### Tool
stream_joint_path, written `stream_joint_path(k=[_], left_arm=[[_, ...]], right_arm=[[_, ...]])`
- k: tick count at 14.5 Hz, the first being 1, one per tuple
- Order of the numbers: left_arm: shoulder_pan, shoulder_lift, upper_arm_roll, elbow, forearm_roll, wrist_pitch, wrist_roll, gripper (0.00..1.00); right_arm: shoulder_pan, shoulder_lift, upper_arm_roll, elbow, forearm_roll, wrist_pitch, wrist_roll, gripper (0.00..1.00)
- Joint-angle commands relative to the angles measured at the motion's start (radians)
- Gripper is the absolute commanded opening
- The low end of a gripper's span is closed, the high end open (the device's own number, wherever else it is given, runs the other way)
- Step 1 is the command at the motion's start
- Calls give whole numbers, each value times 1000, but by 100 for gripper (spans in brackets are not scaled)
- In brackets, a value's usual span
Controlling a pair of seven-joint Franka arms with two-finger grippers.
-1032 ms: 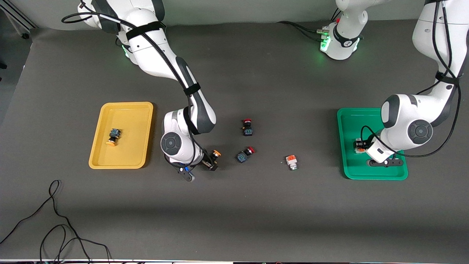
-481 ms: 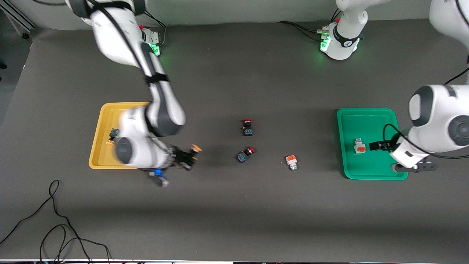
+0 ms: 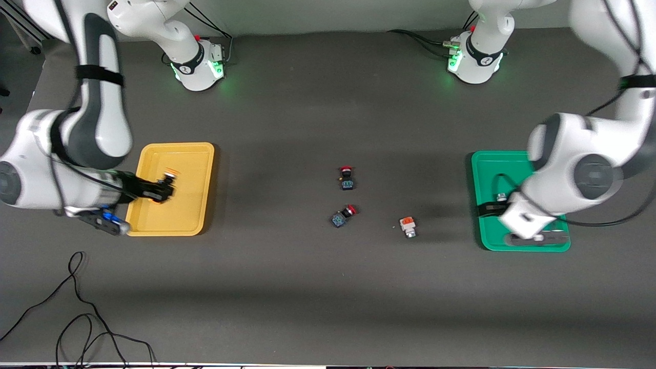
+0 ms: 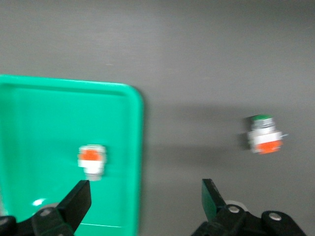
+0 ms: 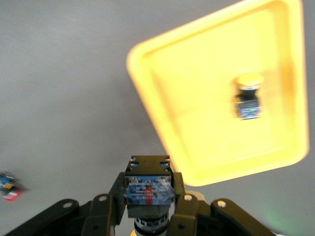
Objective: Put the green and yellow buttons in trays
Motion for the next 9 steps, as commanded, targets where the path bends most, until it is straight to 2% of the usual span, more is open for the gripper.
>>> stream_joint_path(k=[1,3,6,7,8,9], left_arm=[[-141,100,16,86,7,33,-229,100],[-184,123,14,88,4,77,-329,100],[-230,166,16,88,9,130,-461,100],[-230,186,16,88,10,137,-469,100],[-230,203,19,86,12,145,-470,100],[-227,224,20,83,12,169,-470,100]], right_arm=[[20,-22,-22,-186,-19,180,-145,0],[18,14,-18,-278,0,332,-173,0],[46,137,2,-334,201,460,-225,0],[56,162,4,-334,239,471,-228,0],[60,186,6,-328,270,470,-222,24],[67,191,7,-325,286,470,-220,68]])
